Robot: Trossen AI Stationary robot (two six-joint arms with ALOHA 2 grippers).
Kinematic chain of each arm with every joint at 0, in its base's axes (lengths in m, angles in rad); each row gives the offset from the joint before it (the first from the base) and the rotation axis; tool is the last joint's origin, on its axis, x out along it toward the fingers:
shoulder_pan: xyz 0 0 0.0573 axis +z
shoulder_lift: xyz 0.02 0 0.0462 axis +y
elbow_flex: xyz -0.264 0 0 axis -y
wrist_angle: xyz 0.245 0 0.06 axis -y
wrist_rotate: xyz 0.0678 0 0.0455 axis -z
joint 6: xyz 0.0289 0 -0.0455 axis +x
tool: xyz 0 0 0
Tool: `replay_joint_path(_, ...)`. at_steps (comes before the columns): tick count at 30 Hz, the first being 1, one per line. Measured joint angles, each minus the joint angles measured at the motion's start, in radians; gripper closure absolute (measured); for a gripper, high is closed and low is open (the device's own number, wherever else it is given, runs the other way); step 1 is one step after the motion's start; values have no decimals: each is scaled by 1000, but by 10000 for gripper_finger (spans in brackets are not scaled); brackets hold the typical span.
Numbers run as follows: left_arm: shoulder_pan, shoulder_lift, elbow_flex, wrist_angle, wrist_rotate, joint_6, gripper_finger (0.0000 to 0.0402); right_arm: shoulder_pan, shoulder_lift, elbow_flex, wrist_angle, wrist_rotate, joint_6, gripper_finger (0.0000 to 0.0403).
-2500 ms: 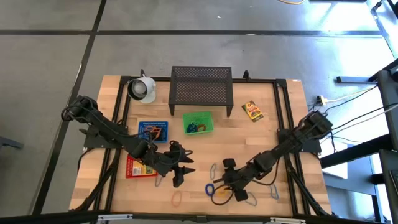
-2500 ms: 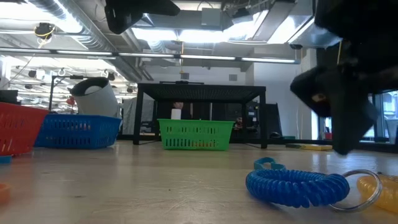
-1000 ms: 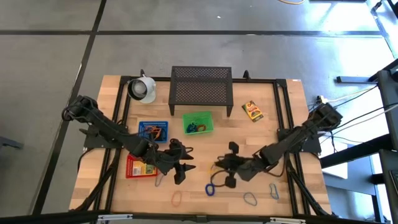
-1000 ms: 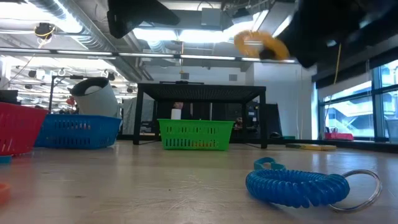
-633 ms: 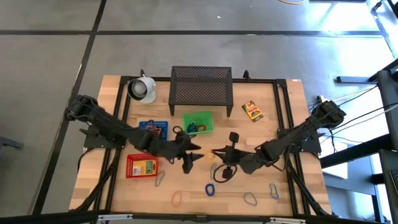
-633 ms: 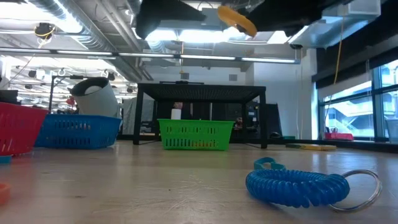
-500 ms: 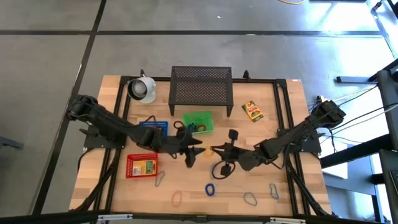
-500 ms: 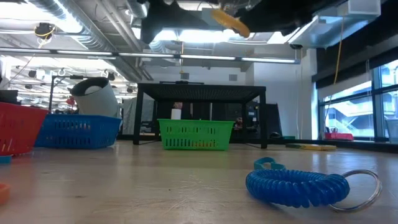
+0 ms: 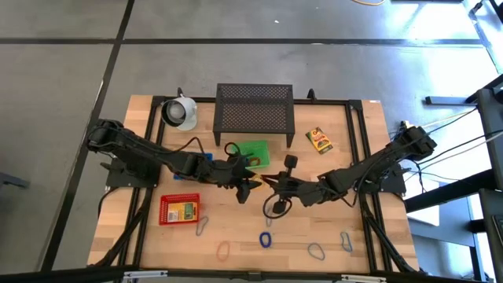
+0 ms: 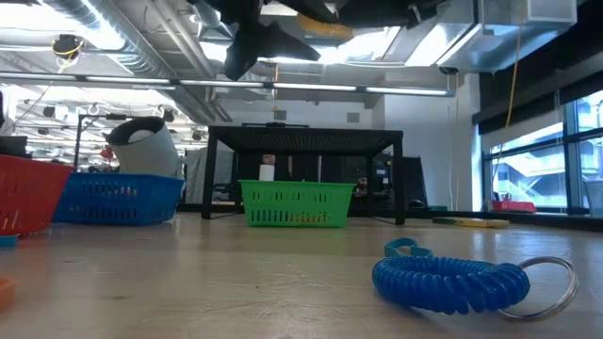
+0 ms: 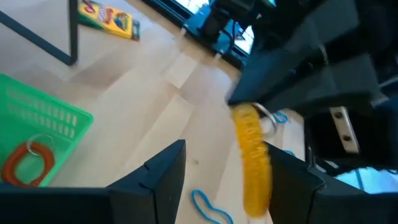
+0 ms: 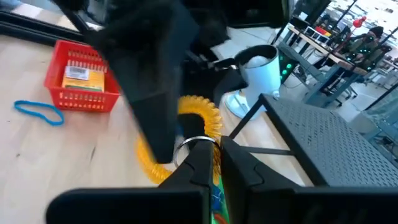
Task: Pick & Place Office Desk Supplies
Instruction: Put the yellow spring keychain into the green bin
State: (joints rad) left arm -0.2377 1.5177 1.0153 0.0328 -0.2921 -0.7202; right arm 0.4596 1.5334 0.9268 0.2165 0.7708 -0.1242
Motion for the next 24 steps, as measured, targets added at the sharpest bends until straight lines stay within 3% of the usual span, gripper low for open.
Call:
replay_joint_path(5,-1,0,0,-26,4,0,253,-1,1,0,-6,0,0,389)
replay_joint_path(12,-1,0,0,-35,4,43,380,-4,1,0,-8,-36,34,365)
replay_joint_path(15,-1,0,0,-34,4,61,383,-21,1,0,-26,-71,169,343)
replay_joint_path(20,6,2,-1,-49,7,79,379,-80,-10,0,-108,-255,397,290)
replay_joint_path(24,25,1,0,-62,8,78,381,-105,-37,-2,-191,-294,454,237)
